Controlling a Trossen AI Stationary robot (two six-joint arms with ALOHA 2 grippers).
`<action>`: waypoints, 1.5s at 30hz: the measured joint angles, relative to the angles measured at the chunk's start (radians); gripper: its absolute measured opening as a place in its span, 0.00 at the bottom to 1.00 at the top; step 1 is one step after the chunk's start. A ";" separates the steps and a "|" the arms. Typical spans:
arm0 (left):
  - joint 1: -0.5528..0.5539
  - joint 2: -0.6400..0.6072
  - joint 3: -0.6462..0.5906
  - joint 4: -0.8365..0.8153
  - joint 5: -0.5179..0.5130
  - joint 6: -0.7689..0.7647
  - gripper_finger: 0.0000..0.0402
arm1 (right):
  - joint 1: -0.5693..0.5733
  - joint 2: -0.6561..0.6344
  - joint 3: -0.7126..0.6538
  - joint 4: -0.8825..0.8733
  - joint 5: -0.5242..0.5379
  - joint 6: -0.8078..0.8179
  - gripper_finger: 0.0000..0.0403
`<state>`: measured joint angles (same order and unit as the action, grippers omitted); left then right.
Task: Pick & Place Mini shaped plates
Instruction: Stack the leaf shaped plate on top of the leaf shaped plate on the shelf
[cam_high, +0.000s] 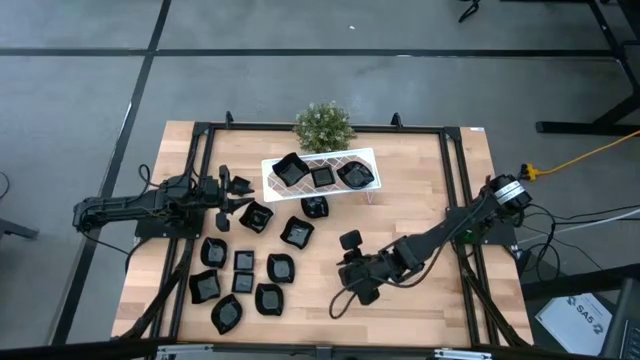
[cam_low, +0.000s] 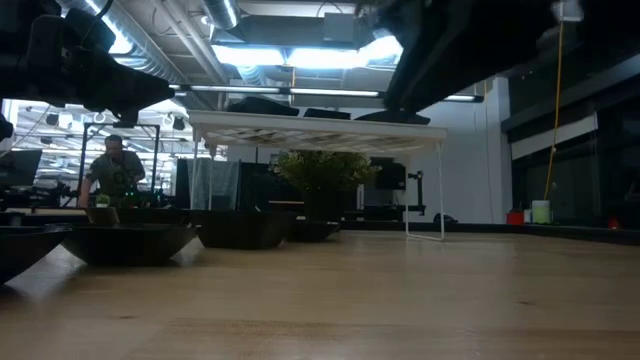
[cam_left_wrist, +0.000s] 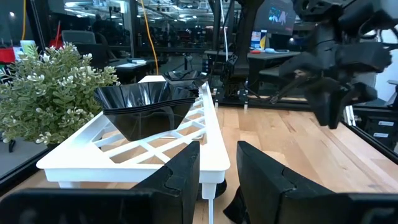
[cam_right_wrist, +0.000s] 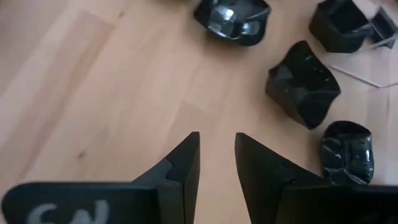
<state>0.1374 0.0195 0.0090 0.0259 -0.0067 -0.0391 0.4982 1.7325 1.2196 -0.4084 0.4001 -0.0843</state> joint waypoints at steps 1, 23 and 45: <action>0.000 0.000 0.000 0.000 0.000 0.000 0.25 | -0.007 0.000 -0.010 0.014 0.001 0.000 0.25; 0.000 0.000 0.000 0.000 0.000 0.000 0.25 | -0.073 0.000 -0.033 0.050 0.000 0.159 0.25; 0.000 0.000 0.000 0.000 0.000 0.000 0.25 | -0.079 0.173 -0.033 0.154 0.243 -0.086 0.25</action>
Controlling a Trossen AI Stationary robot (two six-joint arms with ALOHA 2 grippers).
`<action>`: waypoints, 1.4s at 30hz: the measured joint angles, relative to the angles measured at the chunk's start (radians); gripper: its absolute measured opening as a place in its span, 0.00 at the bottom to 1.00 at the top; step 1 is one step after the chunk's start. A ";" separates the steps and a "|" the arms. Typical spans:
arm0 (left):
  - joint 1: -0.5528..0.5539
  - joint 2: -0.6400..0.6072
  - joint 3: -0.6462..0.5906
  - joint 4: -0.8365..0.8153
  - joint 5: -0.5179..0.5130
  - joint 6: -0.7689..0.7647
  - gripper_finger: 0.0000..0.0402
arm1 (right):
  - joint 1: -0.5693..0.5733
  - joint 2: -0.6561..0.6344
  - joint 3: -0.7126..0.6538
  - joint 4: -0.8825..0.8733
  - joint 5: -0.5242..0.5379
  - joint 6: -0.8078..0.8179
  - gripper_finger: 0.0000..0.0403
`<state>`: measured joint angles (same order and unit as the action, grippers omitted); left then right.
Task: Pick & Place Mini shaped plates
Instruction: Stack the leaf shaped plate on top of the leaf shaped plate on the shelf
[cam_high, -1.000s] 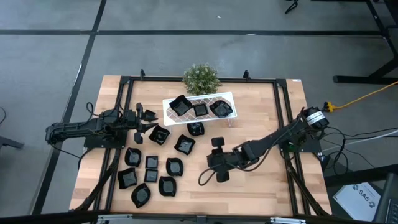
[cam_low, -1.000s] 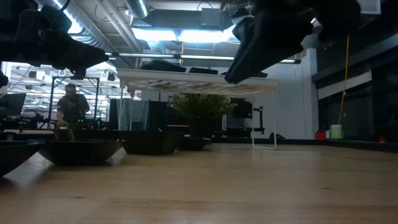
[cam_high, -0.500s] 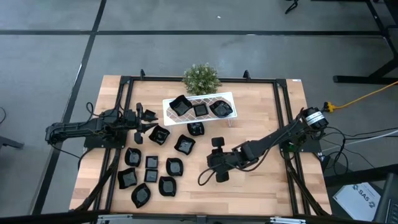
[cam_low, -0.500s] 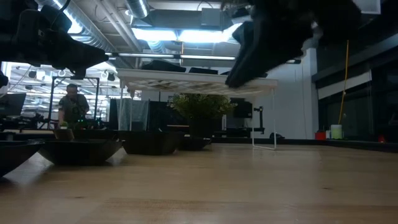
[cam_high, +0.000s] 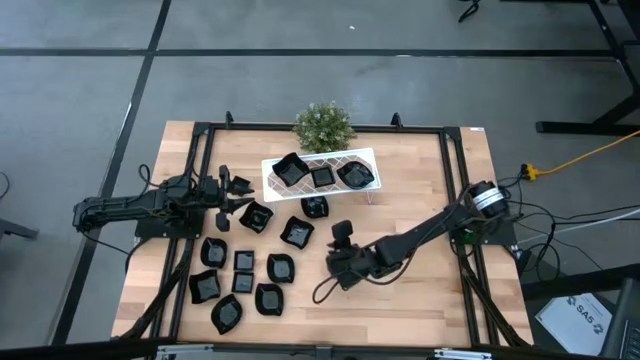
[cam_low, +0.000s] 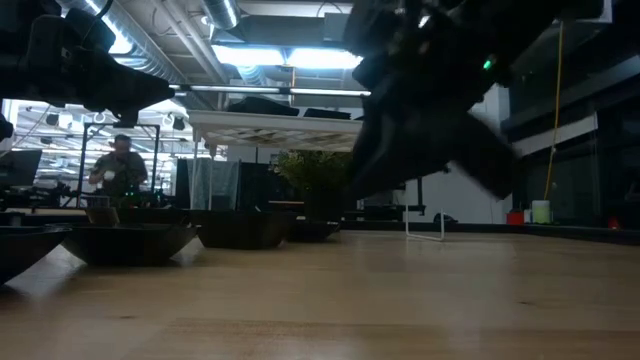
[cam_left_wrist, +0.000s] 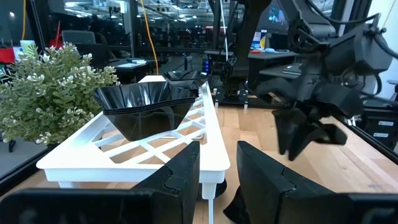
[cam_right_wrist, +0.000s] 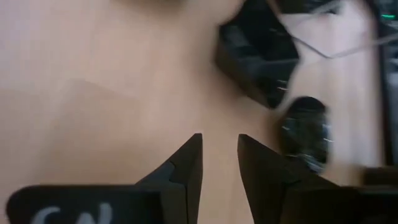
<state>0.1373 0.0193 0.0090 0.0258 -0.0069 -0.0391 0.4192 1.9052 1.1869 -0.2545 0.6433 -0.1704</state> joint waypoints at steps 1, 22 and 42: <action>0.000 0.000 0.000 0.000 0.000 0.000 0.25 | -0.003 0.008 0.000 0.008 0.030 -0.001 0.25; 0.000 0.000 0.000 0.000 0.000 0.000 0.25 | -0.122 0.105 0.000 0.170 0.175 -0.170 0.25; 0.000 0.000 0.000 0.000 0.000 0.000 0.25 | -0.179 0.148 0.002 0.162 0.152 -0.180 0.25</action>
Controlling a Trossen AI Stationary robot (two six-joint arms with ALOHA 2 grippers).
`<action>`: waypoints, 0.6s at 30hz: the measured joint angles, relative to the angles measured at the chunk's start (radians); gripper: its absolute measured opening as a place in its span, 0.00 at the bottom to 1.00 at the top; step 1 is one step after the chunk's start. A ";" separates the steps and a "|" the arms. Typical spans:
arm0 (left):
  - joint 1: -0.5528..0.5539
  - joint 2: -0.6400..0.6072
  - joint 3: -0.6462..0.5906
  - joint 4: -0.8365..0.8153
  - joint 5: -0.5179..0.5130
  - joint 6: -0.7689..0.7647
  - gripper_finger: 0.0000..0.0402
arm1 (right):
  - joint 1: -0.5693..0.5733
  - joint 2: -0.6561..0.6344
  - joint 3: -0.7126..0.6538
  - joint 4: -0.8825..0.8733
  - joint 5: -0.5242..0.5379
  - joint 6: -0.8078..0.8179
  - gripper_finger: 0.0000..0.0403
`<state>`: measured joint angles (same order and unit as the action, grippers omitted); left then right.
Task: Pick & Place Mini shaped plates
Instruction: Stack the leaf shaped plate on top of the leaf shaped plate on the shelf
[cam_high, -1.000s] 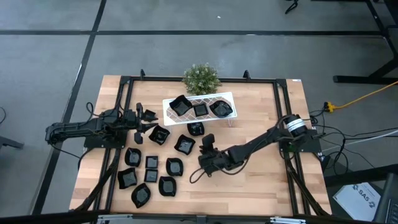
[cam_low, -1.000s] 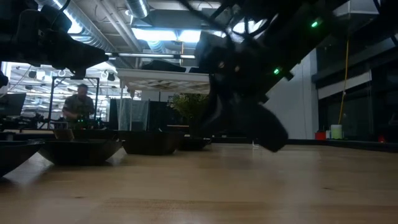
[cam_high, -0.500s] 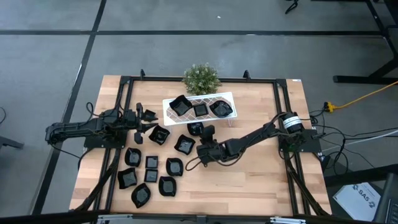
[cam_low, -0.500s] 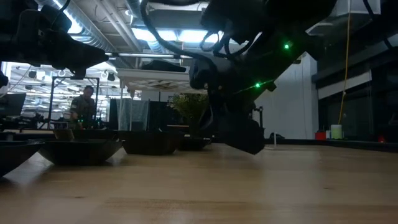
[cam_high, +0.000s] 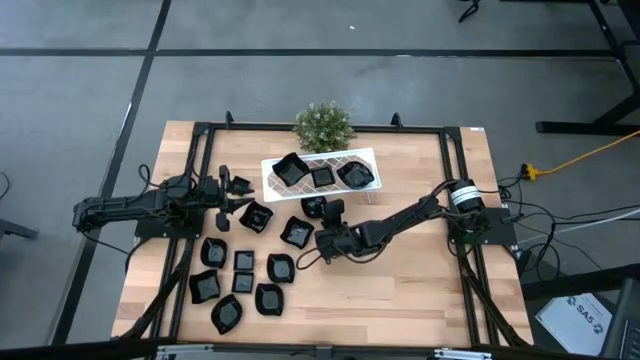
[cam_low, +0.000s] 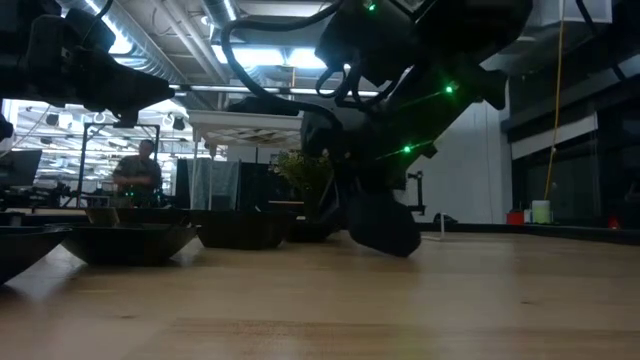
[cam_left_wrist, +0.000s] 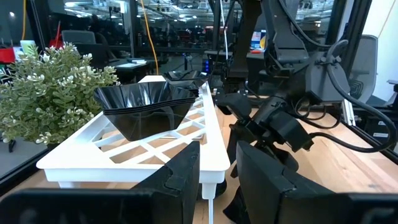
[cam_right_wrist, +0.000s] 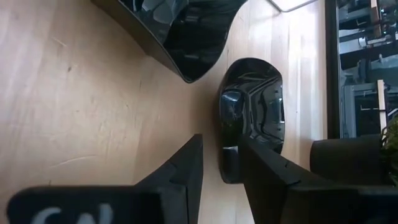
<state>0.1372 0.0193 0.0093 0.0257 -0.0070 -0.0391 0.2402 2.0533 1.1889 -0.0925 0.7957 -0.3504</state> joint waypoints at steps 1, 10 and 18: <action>0.000 0.000 0.000 0.000 0.000 0.000 0.25 | -0.001 0.000 0.000 0.003 0.000 -0.004 0.25; 0.000 0.000 0.000 0.000 0.000 0.000 0.25 | -0.023 0.001 0.000 0.021 -0.060 -0.032 0.25; 0.000 0.000 0.000 0.000 0.000 0.000 0.25 | -0.057 0.004 -0.001 0.028 -0.131 -0.012 0.25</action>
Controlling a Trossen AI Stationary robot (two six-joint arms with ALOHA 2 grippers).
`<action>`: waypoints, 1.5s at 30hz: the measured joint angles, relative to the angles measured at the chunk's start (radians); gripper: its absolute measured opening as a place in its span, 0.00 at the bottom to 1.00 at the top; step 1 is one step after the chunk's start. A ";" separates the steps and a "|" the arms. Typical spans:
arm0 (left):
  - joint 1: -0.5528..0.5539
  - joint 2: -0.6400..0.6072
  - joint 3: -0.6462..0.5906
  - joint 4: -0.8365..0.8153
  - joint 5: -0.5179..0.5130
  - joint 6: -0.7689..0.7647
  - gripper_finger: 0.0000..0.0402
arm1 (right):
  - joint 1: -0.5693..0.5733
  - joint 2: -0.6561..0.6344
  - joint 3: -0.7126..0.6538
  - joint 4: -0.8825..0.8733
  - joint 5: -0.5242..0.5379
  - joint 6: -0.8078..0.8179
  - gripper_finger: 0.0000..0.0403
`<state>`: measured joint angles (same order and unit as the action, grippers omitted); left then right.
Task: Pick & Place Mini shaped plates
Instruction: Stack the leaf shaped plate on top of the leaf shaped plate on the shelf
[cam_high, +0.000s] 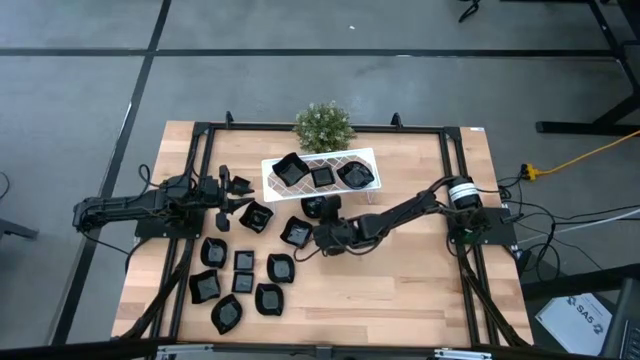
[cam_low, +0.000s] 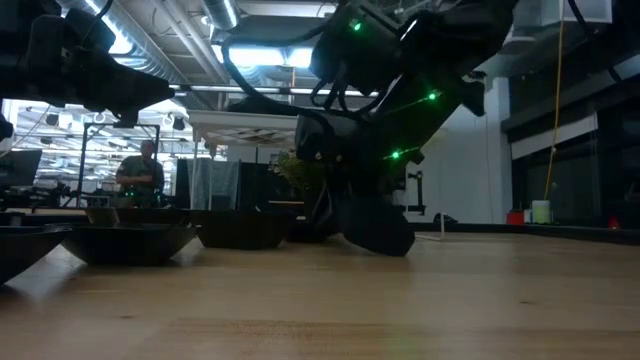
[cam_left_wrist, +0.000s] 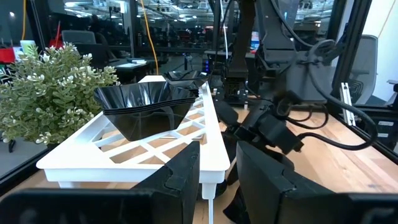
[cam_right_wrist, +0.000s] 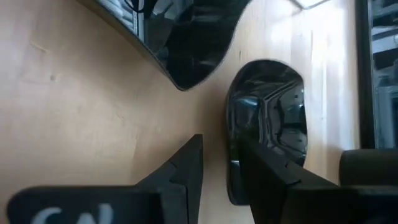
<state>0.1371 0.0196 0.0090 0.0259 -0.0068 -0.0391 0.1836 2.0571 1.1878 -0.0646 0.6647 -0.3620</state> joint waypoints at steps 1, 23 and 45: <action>0.000 0.000 0.000 0.000 0.000 0.000 0.25 | -0.004 0.000 0.000 -0.001 -0.004 0.006 0.25; 0.000 0.000 0.000 0.000 0.000 0.000 0.25 | -0.019 0.000 0.000 -0.004 0.000 0.041 0.04; 0.000 0.000 0.000 0.000 0.000 0.000 0.25 | 0.041 -0.088 -0.002 -0.180 -0.071 0.198 0.01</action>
<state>0.1372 0.0195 0.0090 0.0257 -0.0067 -0.0391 0.2243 1.9696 1.1854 -0.2450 0.5941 -0.1636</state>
